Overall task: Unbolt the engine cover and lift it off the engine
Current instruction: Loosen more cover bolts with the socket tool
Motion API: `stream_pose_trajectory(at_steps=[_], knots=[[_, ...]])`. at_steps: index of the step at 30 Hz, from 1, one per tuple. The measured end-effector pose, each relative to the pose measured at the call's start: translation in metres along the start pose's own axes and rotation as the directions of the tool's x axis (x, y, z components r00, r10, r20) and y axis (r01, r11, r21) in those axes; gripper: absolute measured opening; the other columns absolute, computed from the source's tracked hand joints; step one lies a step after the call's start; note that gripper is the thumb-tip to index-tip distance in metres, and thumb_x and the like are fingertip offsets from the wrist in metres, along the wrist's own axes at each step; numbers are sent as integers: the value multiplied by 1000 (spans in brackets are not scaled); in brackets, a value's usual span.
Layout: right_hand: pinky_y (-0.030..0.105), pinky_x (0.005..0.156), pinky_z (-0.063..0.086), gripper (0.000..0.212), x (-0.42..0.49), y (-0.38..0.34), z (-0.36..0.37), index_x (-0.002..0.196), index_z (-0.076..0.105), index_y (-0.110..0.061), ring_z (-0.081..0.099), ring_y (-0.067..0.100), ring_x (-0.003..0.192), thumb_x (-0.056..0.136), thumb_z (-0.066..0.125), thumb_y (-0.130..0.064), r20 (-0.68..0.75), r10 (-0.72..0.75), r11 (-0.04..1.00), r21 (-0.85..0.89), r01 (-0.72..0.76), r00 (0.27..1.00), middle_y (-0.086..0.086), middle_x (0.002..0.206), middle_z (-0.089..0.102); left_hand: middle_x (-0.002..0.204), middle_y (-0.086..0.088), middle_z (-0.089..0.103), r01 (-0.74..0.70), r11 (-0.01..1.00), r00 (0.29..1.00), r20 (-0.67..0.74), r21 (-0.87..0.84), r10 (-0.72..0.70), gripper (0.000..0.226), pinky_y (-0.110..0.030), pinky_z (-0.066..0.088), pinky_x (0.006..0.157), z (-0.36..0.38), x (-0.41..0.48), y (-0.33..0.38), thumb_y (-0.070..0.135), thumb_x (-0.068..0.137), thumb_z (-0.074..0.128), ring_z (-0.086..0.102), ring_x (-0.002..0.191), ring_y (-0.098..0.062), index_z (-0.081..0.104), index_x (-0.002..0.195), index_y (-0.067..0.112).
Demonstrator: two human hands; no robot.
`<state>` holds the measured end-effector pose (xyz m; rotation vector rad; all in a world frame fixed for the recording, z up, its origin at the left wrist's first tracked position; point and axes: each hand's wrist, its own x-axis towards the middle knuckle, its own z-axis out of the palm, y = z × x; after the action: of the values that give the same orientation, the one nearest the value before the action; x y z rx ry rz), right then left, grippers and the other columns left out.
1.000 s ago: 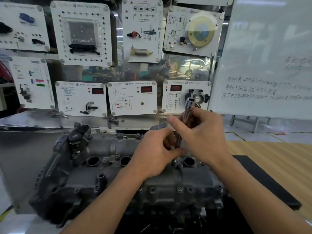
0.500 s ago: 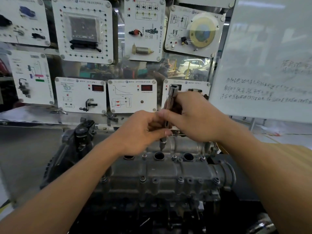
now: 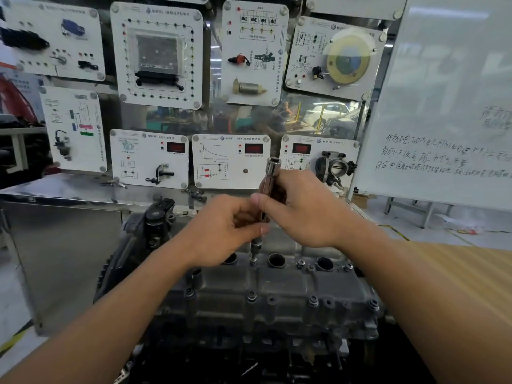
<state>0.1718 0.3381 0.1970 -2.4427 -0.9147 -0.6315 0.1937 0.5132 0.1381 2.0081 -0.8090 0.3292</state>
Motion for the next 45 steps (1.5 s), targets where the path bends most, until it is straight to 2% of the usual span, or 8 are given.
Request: stream_pose_trajectory(at_steps=[11,16,22,27,32,38,43,45], knots=[[34,53,48,20,7,-7,10,68,61,-11,53,14,55,81,69,-24,-97,69,995,72,-62,993,-2,58,59,69,2,65,22,991,974,-226,136,9,17,-28,52,59,10,-2,-3,38,76,75,61,62,-8,63,77,26],[34,50,51,14,9,-3,11,67,64,-10,56,11,51,76,68,-19,-141,179,975,154,-157,974,-1,55,63,112,10,73,-38,996,997,68,-86,44,23,-21,52,94,-2,-5,-1,11,96,62,67,109,-4,66,116,23],[30,47,45,27,12,-9,15,55,58,-12,49,10,48,75,69,-26,-239,245,963,170,-208,940,0,51,58,81,16,68,8,987,966,-255,162,34,26,-14,50,65,5,0,9,38,68,84,64,72,-3,63,85,33],[41,52,52,24,14,-7,13,68,67,0,60,26,60,77,64,-22,-235,239,967,144,-209,942,11,60,66,100,17,75,-4,999,1000,3,-44,4,21,-18,54,87,4,-3,13,16,88,74,69,97,1,66,101,31],[35,48,47,34,13,-9,16,56,56,-1,51,17,49,78,68,-25,-261,294,945,222,-240,919,10,55,62,62,7,64,54,982,949,-315,183,7,24,-36,52,57,16,3,23,42,67,79,59,58,-13,62,73,27],[22,41,35,44,9,-2,17,42,42,-16,45,8,35,78,68,-21,-258,297,931,291,-219,919,-4,36,49,107,10,74,10,996,1000,15,-91,-9,23,-23,54,90,8,0,13,11,92,68,69,103,-5,65,112,21],[31,43,40,44,8,-5,12,50,49,-4,42,10,43,78,72,-29,-336,259,952,247,-181,906,12,51,58,59,11,62,49,966,927,-372,252,50,25,-32,48,53,22,7,22,49,68,76,54,53,-5,60,72,30],[28,41,40,43,6,-3,10,48,48,-8,43,11,40,77,73,-28,-343,257,954,238,-181,904,8,47,56,64,3,62,68,974,931,-363,215,15,34,-40,49,54,24,7,22,57,63,73,54,56,-12,59,75,29]])
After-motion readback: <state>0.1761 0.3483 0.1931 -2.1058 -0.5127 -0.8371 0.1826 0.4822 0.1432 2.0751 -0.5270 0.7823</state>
